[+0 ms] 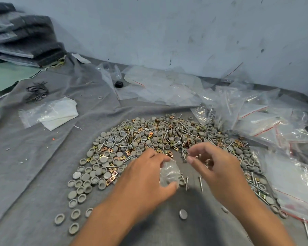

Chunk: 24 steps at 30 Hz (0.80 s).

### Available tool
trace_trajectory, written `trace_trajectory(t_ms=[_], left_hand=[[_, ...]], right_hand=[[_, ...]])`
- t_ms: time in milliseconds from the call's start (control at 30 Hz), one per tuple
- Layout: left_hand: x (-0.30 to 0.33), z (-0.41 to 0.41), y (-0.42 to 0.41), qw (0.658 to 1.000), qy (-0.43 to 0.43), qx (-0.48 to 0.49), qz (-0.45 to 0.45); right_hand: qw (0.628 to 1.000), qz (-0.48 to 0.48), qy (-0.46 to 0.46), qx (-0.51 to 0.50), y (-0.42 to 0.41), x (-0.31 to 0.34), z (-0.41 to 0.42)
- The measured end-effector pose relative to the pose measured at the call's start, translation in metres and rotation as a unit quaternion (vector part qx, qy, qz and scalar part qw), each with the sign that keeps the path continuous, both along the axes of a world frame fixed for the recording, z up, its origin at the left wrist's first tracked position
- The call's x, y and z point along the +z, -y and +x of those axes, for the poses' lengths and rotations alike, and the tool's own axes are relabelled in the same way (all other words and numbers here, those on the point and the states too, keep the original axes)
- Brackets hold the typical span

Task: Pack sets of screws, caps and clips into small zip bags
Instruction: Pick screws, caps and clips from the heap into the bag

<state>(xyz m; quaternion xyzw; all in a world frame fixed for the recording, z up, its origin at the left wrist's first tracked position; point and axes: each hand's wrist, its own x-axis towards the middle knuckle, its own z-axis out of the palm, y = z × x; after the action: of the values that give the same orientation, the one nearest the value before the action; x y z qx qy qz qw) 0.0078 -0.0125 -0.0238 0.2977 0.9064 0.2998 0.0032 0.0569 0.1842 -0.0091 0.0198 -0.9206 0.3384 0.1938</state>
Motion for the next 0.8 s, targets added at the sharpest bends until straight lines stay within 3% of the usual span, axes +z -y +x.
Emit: trace_trajectory(t_ms=[133,267,333,433,500,667,800], left_hand=[[0.0,-0.003,0.002,1.0,-0.006,0.002,0.004],[0.001,-0.002,0.002,1.0,-0.001,0.0,0.001],[0.001,0.001,0.001,1.0,0.001,0.002,0.001],[0.002,0.002,-0.001,1.0,0.005,0.005,0.005],[0.003,0.002,-0.002,1.0,0.01,0.001,0.003],[0.003,0.002,-0.002,1.0,-0.005,0.011,0.0],[0.002,0.003,-0.003,1.0,-0.008,0.009,0.004]], right_hand=[[0.976,0.124,0.178,0.012,-0.008,-0.032,0.003],[0.971,0.186,0.147,0.014,-0.002,-0.041,0.004],[0.981,0.149,0.121,0.015,-0.001,-0.03,0.004],[0.998,0.055,0.008,0.035,0.006,-0.007,0.007],[0.995,0.079,-0.015,0.062,0.014,0.004,0.007],[0.999,-0.012,0.012,0.028,0.013,-0.001,-0.037],[0.979,0.156,0.128,0.027,0.015,-0.025,-0.088]])
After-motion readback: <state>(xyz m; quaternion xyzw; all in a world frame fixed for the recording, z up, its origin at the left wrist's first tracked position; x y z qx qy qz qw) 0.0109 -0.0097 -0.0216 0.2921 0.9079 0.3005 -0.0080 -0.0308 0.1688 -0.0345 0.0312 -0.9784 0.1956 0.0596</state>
